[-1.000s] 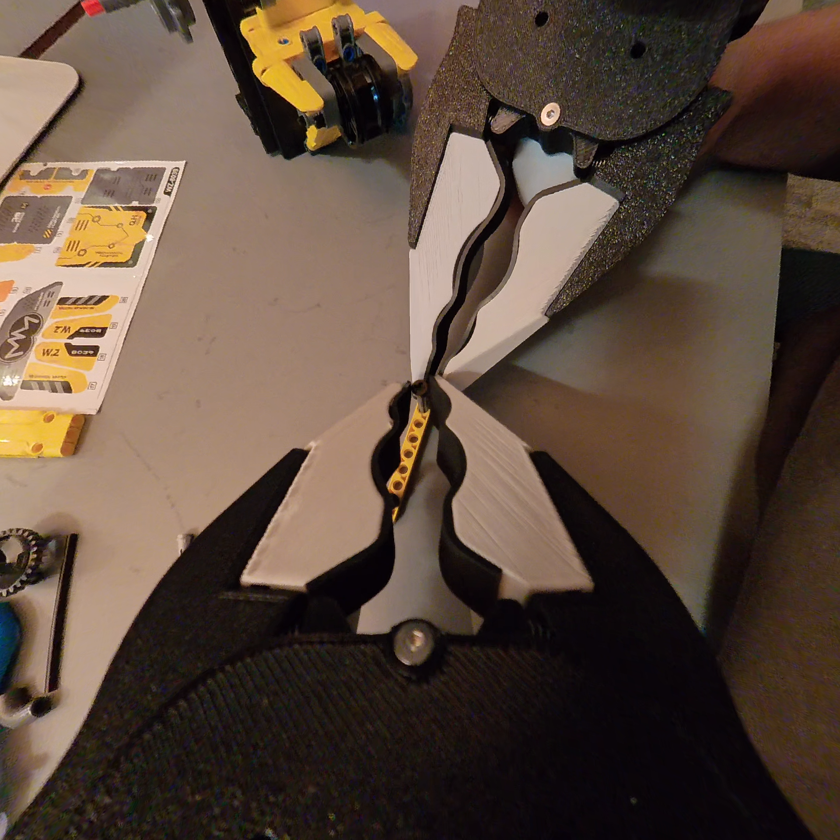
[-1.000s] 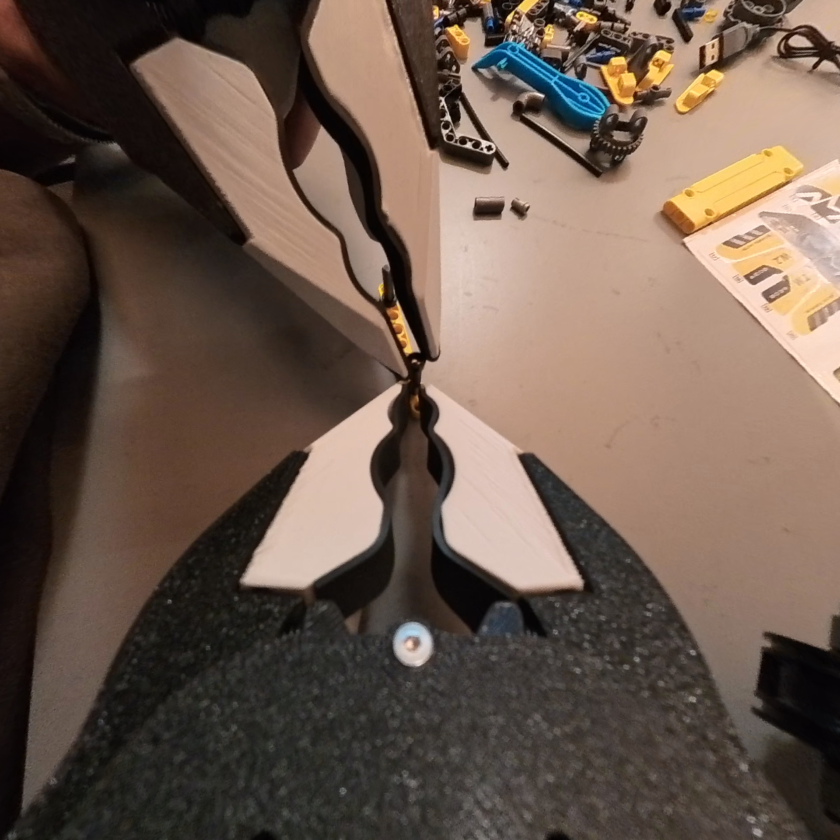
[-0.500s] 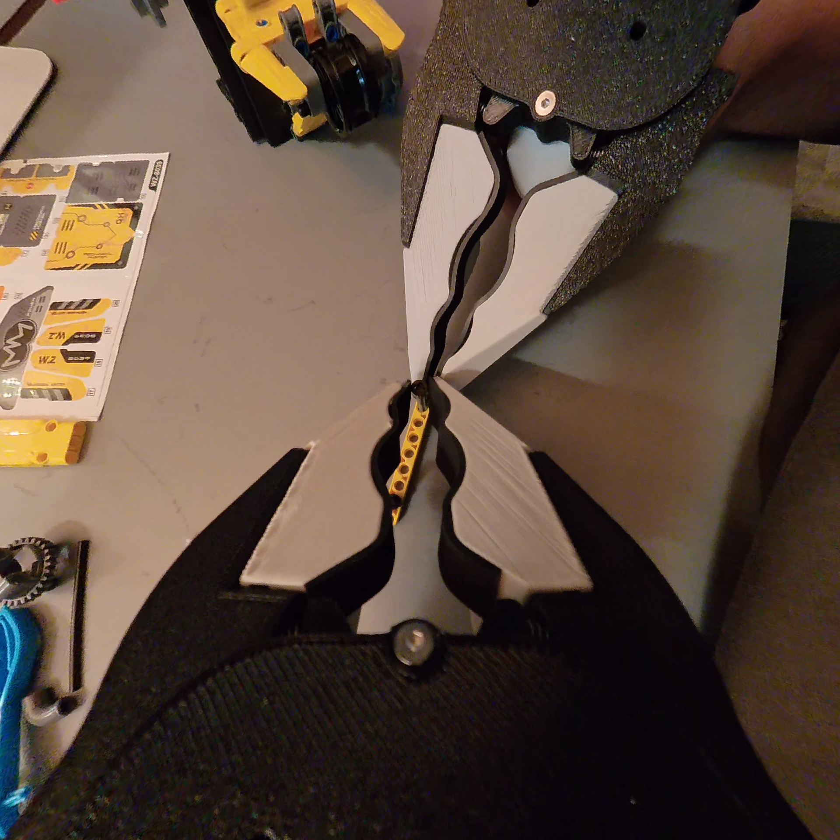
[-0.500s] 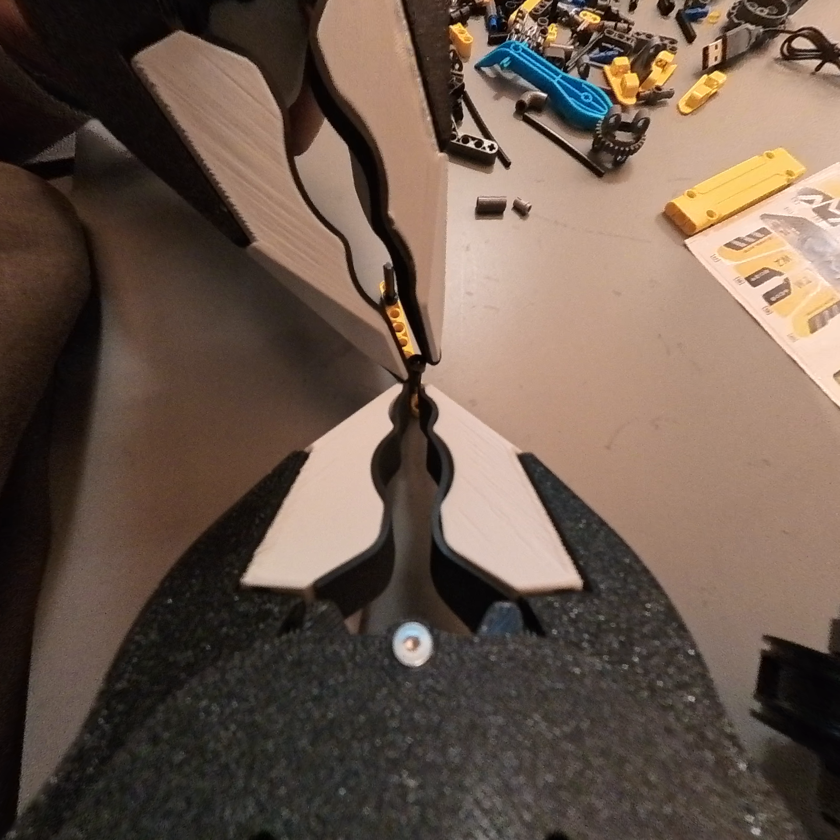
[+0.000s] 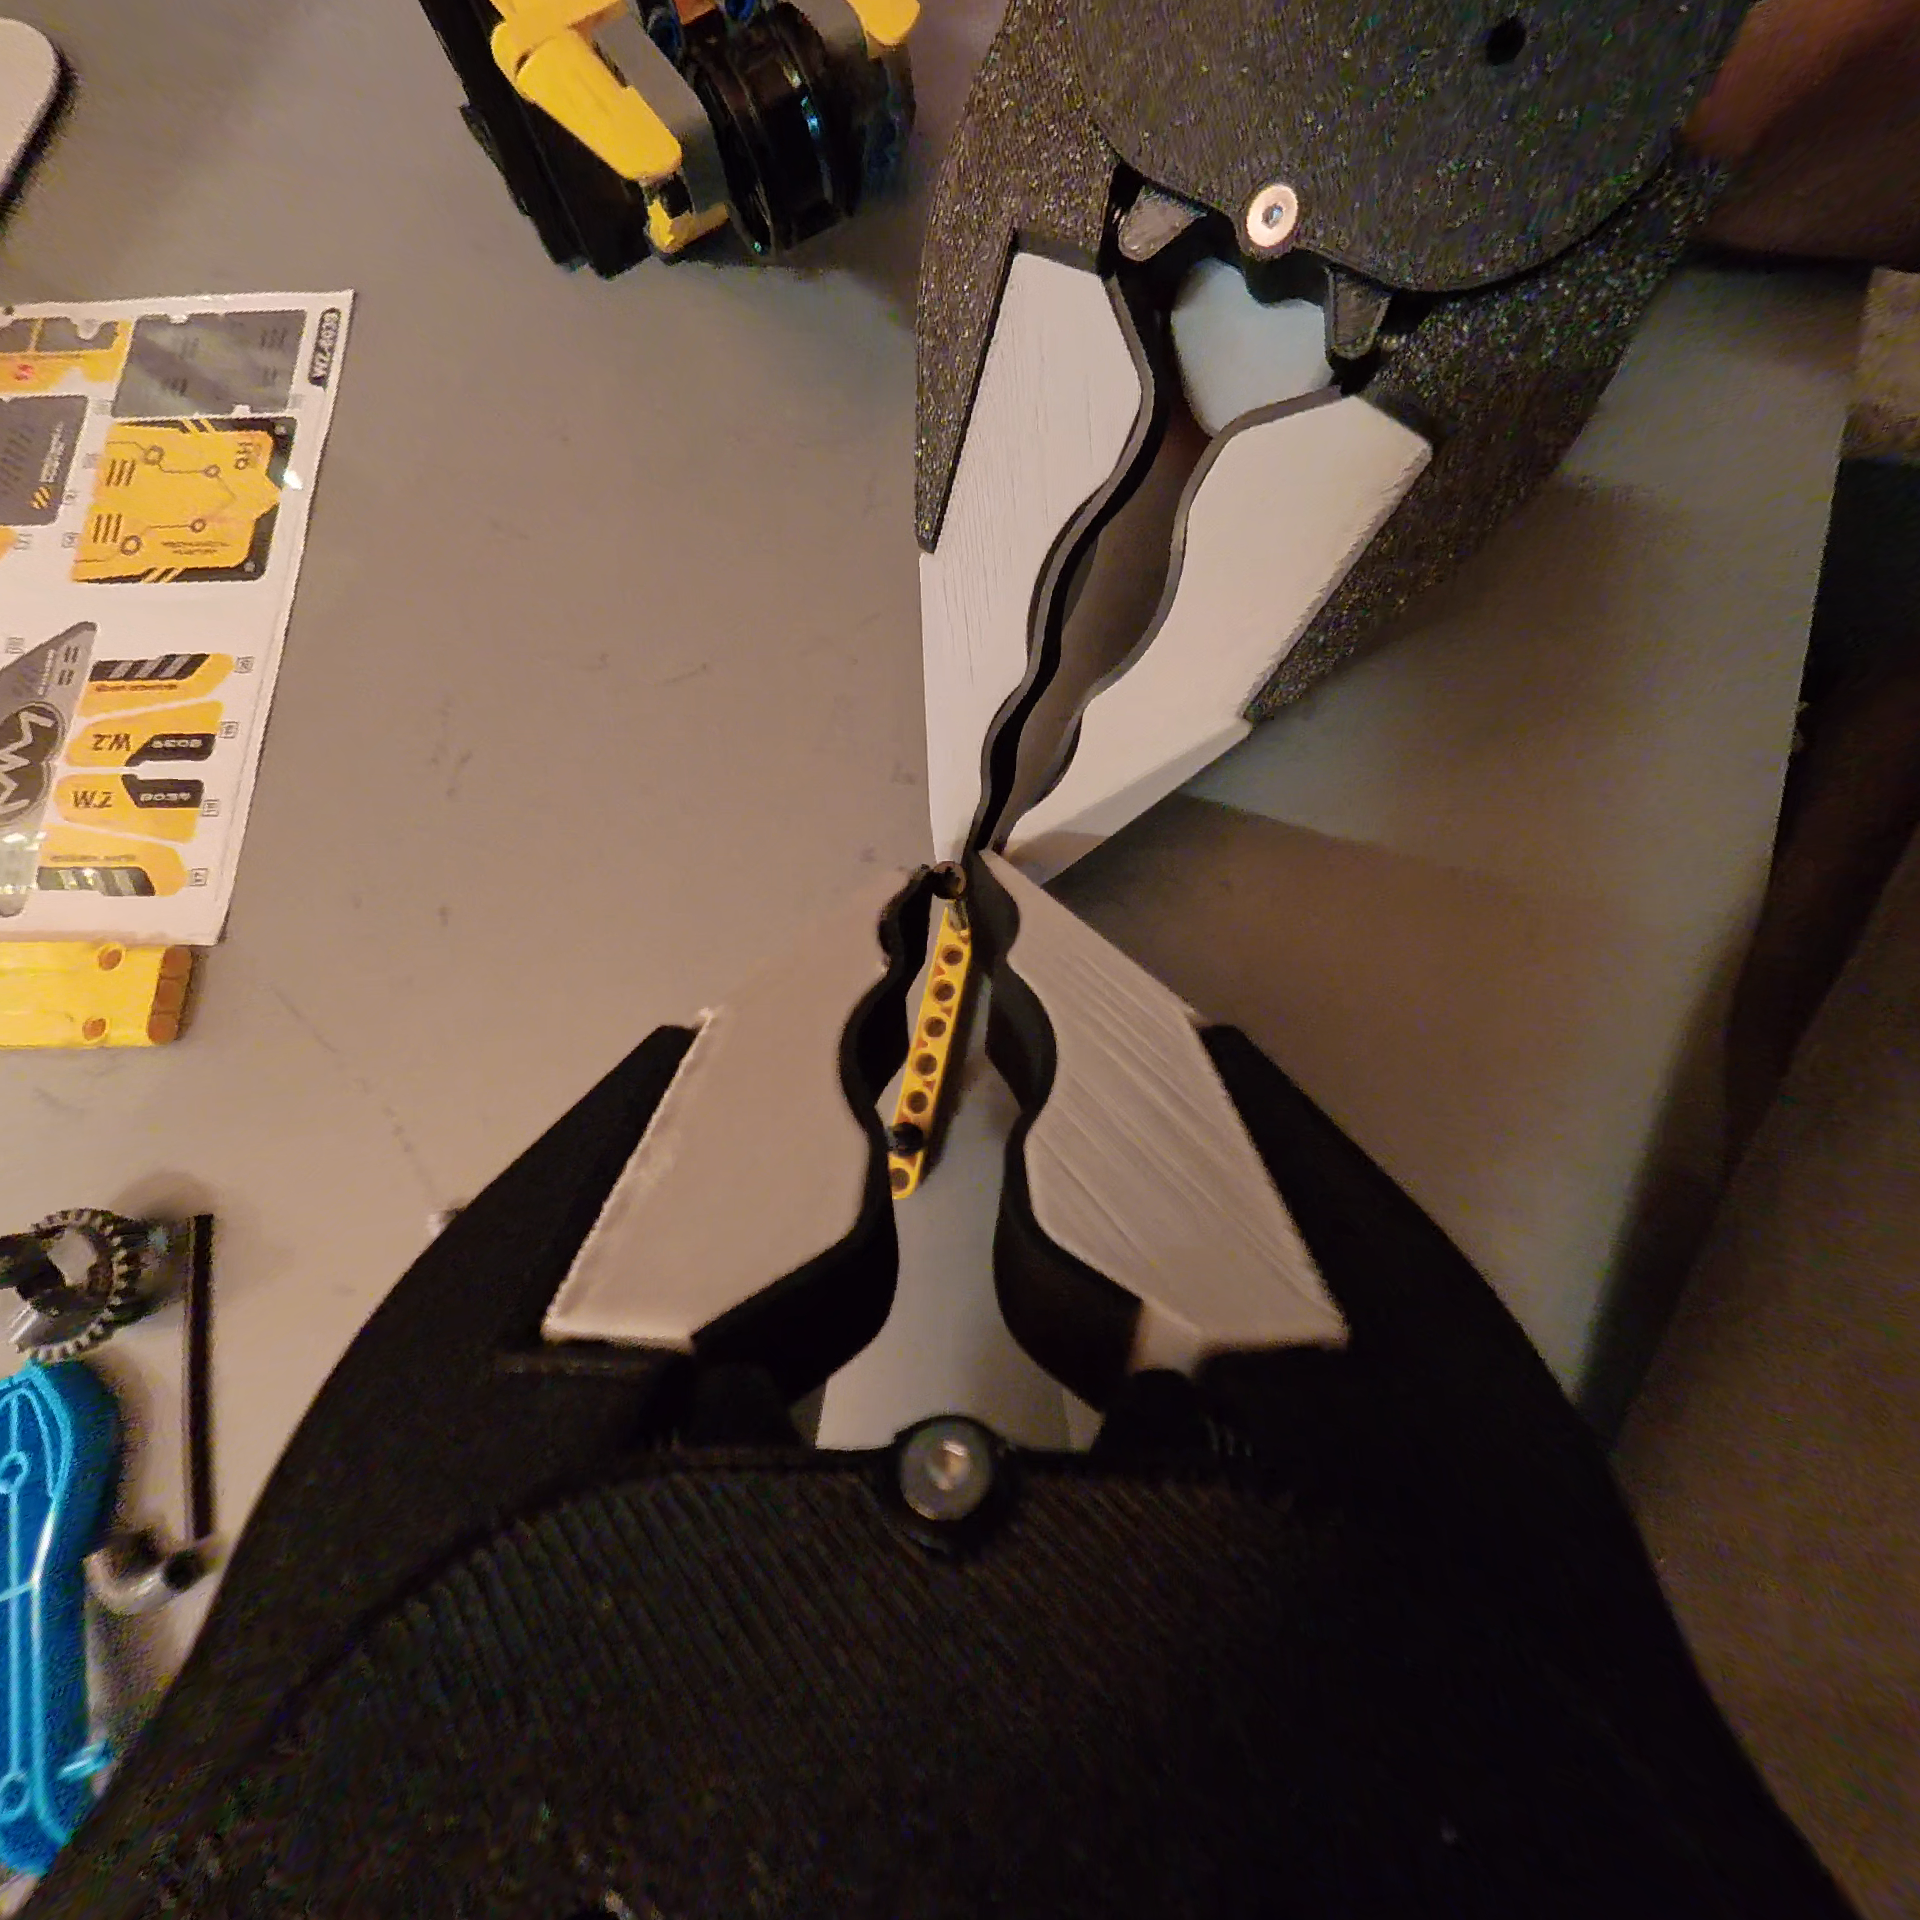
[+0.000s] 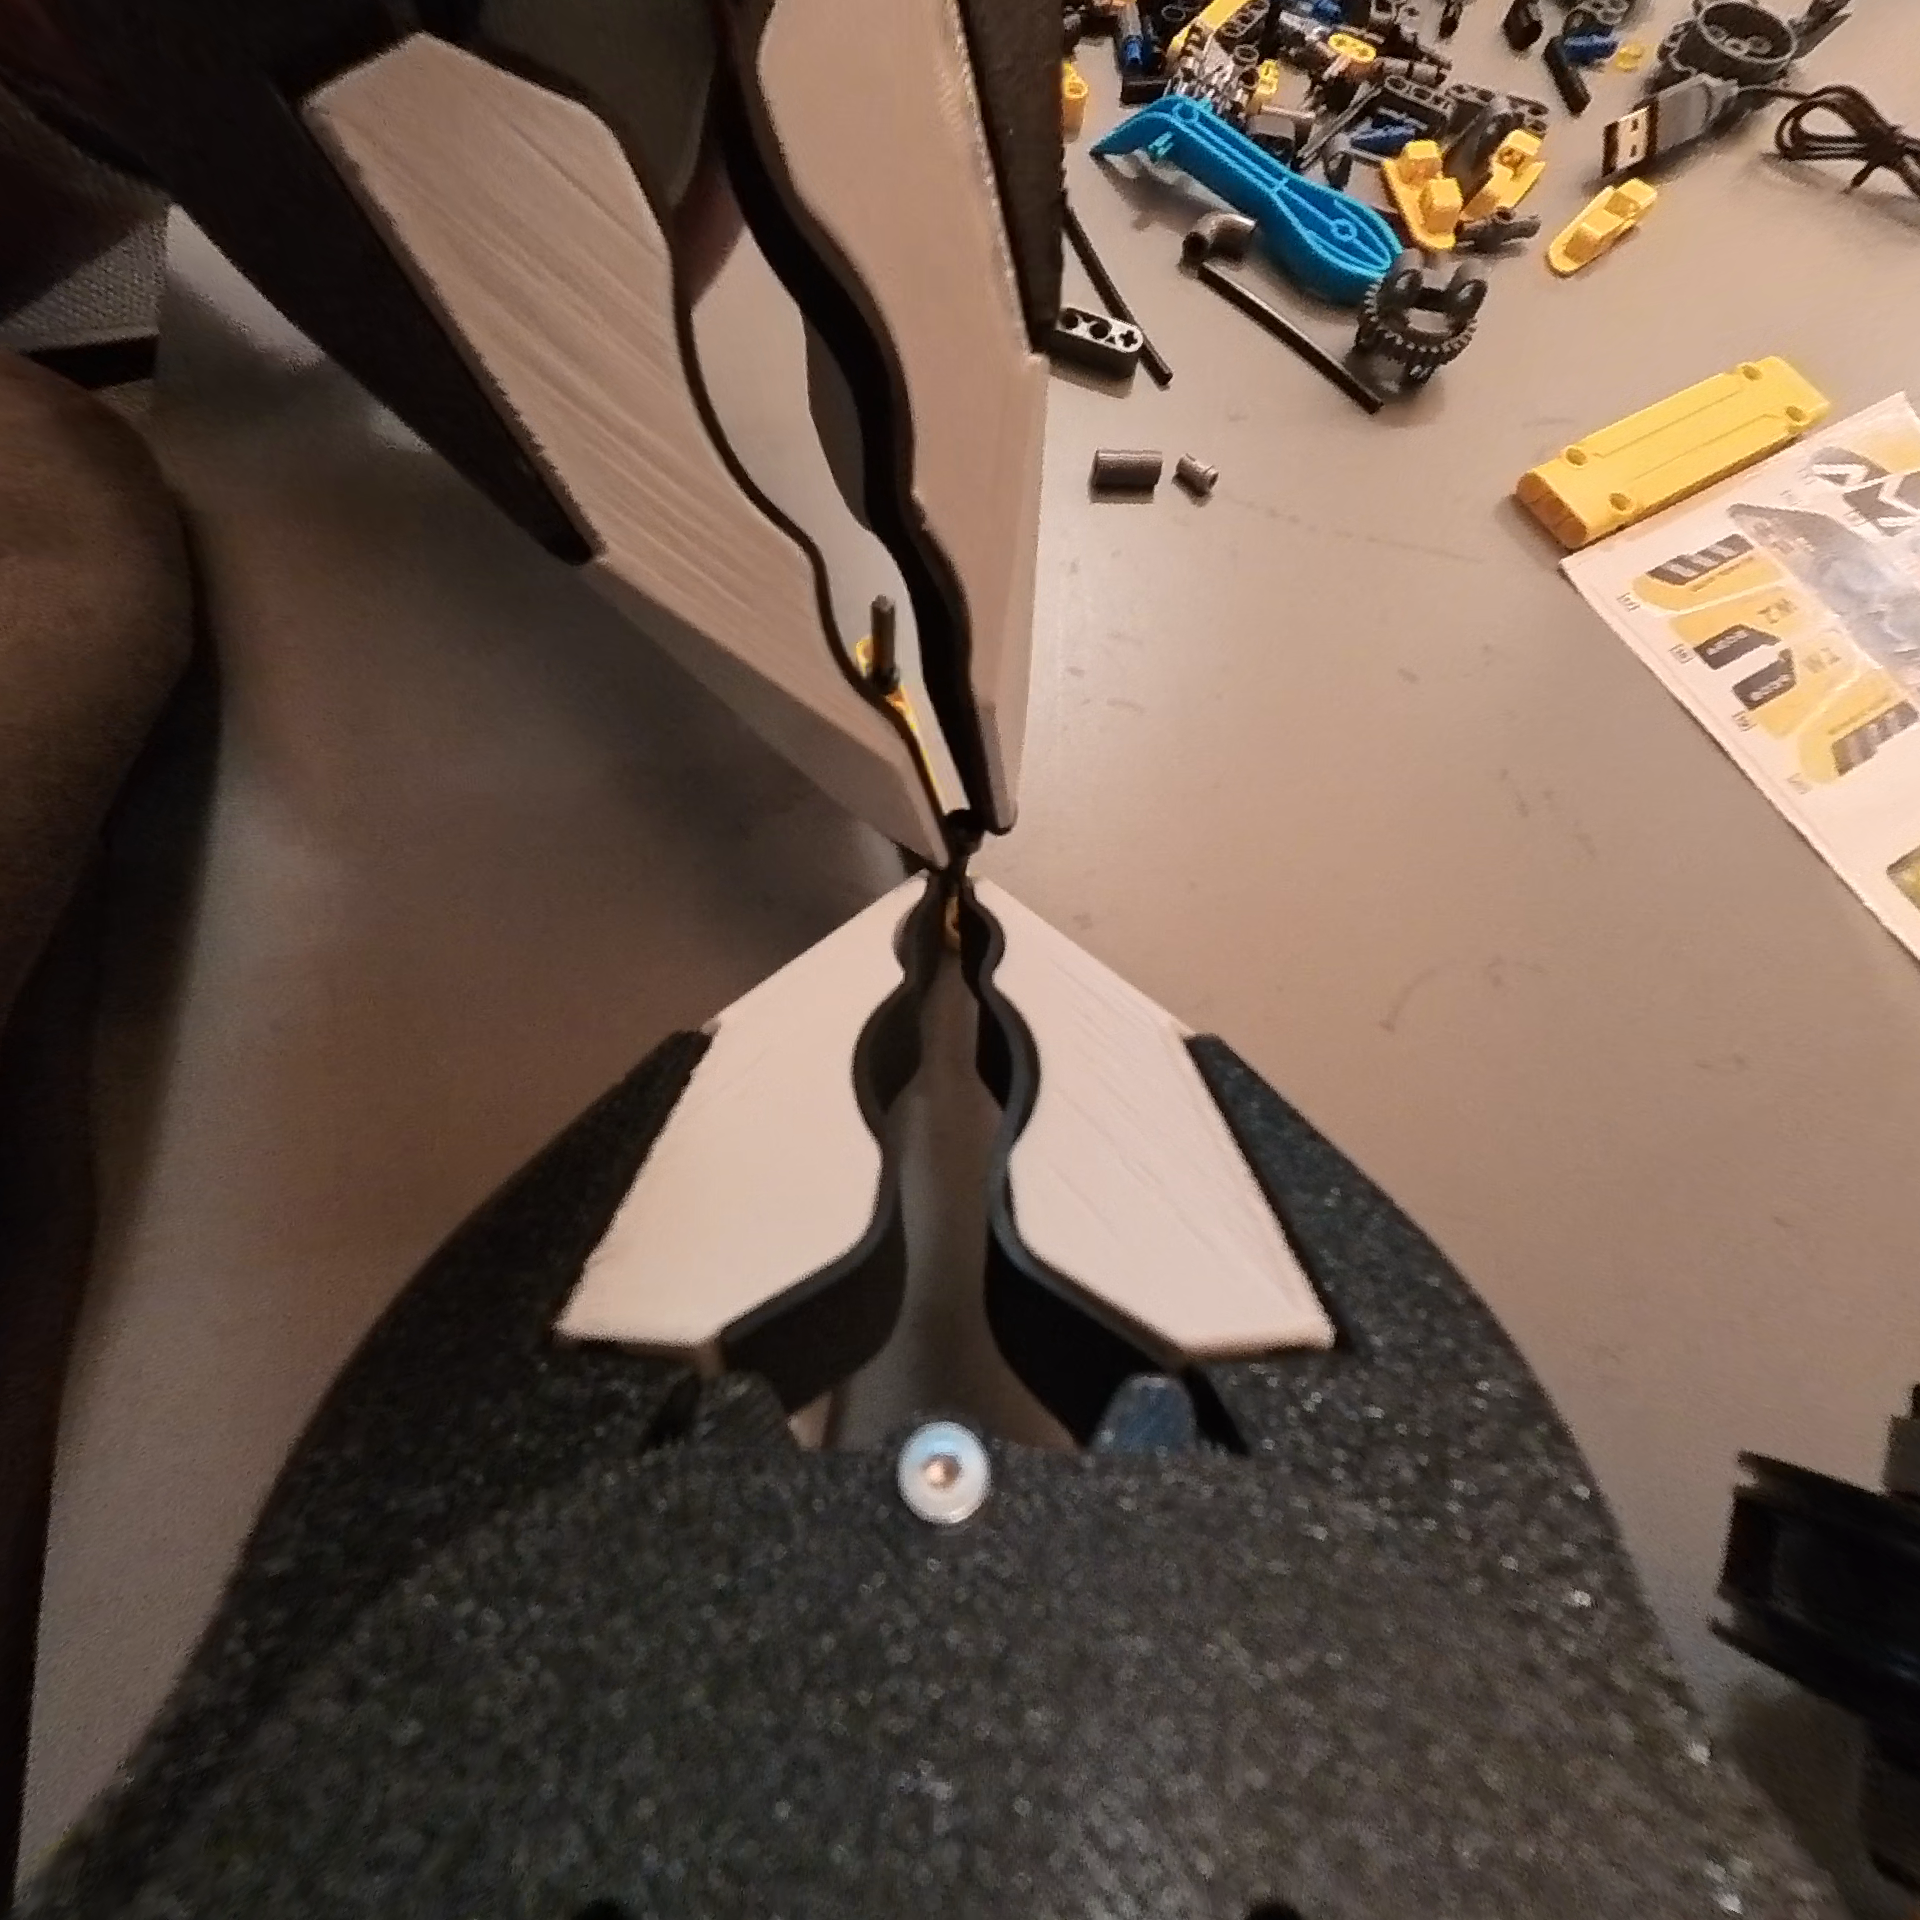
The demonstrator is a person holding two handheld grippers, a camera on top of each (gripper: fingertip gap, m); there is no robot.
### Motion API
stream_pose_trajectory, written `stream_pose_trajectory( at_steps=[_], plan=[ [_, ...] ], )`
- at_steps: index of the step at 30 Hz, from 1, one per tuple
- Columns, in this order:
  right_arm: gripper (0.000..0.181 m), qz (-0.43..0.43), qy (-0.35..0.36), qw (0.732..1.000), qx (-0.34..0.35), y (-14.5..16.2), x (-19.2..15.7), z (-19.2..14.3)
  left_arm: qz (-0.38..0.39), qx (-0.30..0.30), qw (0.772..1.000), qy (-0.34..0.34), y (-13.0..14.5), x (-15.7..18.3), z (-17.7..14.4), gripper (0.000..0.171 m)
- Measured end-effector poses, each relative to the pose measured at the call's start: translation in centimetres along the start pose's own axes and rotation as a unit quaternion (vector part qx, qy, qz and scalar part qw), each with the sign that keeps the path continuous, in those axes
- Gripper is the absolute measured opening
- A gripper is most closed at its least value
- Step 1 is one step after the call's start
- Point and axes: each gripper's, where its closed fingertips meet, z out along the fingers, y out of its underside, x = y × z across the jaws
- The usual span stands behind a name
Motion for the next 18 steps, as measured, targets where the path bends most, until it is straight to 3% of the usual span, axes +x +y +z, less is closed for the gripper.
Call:
stream_pose_trajectory(
  at_steps=[11, 13, 18],
  plan=[
    [0.0, -0.009, -0.002, 1.0, -0.012, 0.3, -0.3, 0.2, -0.034, -0.033, 0.998, -0.029, 0.4, -0.3, 0.0, 0.0],
    [0.0, -0.023, -0.011, 0.999, -0.026, 0.6, -1.0, 0.5, -0.034, -0.07, 0.997, -0.018, 1.9, 0.3, 1.2, 0.0],
    [0.0, -0.033, 0.01, 0.999, -0.034, 0.8, -0.7, 0.7, -0.031, -0.061, 0.996, -0.049, 2.0, -0.5, 1.0, 0.0]
  ],
)
